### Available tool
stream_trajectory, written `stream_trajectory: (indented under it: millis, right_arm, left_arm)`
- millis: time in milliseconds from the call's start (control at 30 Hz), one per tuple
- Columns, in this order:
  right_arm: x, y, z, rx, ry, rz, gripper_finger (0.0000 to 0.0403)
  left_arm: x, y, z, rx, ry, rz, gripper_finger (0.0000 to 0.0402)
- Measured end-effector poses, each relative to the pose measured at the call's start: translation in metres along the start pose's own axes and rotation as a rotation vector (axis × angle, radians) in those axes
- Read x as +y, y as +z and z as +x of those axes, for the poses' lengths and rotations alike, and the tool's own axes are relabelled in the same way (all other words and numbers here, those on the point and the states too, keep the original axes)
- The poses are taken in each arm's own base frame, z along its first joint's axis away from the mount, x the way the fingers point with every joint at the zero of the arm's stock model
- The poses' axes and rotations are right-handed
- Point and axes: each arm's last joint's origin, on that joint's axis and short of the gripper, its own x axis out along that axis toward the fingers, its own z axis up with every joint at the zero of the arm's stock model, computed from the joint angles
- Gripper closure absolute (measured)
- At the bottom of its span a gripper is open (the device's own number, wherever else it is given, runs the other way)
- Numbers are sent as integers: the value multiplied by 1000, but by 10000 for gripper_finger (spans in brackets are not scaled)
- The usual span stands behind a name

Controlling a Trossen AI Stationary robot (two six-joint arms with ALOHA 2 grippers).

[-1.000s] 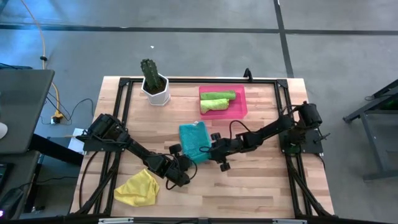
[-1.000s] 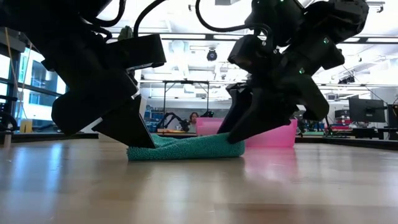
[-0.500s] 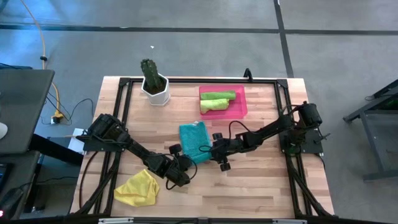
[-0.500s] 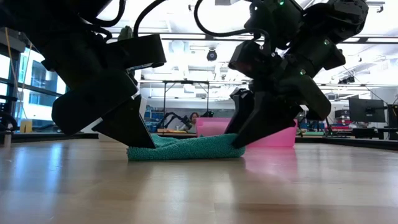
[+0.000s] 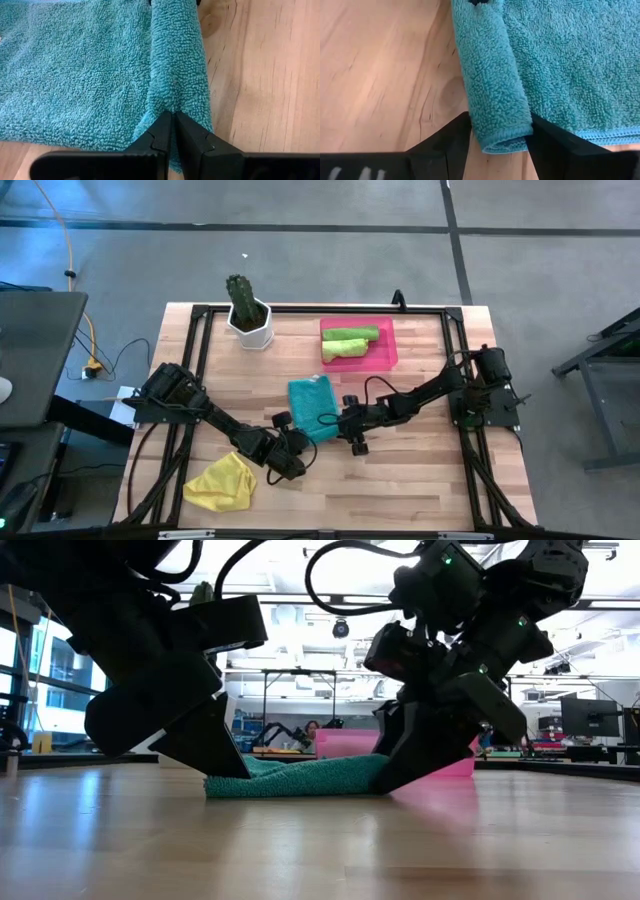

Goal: Roll microfiber towels into tight, uniform cylinder then place into a basket
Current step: Roll the blue microfiber cloth

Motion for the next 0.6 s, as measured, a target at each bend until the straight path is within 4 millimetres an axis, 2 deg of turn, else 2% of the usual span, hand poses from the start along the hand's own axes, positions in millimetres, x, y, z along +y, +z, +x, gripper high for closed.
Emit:
stream_trajectory:
  millis: [333,433,600]
  right_arm:
    - [-2,-2,0,21,19,39,320]
    - [-2,-1,0,17,9,3,314]
    - [-2,1,-4,5,4,-25,261]
  left_arm:
    - [0,0,0,-1,-1,-42,383]
    - [0,0,0,-1,-1,-43,383]
    - [0,0,0,-1,-1,-43,383]
